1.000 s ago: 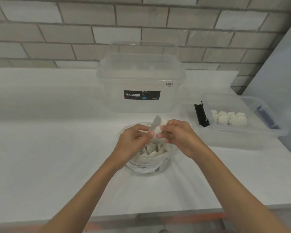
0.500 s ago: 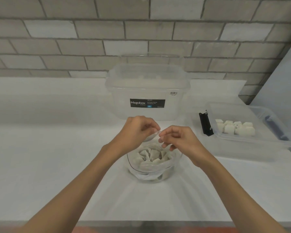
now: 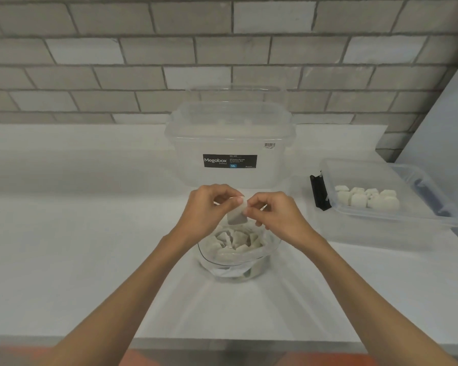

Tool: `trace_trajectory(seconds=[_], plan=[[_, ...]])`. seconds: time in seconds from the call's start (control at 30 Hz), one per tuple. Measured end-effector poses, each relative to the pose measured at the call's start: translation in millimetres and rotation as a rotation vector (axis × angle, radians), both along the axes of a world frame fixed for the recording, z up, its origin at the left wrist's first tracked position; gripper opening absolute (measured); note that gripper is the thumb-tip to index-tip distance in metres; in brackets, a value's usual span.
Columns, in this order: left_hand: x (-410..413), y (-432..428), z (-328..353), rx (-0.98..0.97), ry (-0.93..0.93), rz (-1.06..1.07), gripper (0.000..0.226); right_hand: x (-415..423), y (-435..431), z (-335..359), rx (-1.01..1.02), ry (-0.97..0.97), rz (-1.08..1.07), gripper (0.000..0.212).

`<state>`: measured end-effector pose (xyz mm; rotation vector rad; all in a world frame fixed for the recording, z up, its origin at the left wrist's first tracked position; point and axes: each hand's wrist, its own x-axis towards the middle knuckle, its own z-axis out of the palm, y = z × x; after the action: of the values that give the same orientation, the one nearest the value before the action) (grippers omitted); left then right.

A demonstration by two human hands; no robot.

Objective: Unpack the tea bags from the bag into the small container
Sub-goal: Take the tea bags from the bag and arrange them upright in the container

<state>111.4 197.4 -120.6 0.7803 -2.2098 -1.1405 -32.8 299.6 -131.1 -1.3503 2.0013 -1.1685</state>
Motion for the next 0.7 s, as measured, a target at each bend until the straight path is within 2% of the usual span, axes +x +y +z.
trace_trajectory(seconds=[0.03, 0.2, 0.33, 0.5, 0.7], plan=[[0.8, -0.7, -2.4, 0.002, 0.002, 0.019, 0.004, 0.0, -1.9, -3.9, 0.033, 0.073, 0.016, 0.003], [8.2, -8.5, -5.5, 0.022, -0.013, 0.074, 0.006, 7.6, -9.8, -33.2, 0.265, 0.443, 0.196, 0.022], [13.0, -10.9, -7.4, 0.028, -0.029, 0.091, 0.006, 13.4, -13.8, -34.6, 0.280, 0.504, 0.247, 0.011], [22.2, -15.7, -11.3, 0.084, -0.047, 0.125, 0.006, -4.9, -12.6, -13.8, 0.180, 0.318, 0.138, 0.007], [26.1, -17.5, -7.5, 0.130, -0.055, 0.162, 0.007, -22.4, -1.9, 12.6, 0.095, -0.042, 0.004, 0.005]])
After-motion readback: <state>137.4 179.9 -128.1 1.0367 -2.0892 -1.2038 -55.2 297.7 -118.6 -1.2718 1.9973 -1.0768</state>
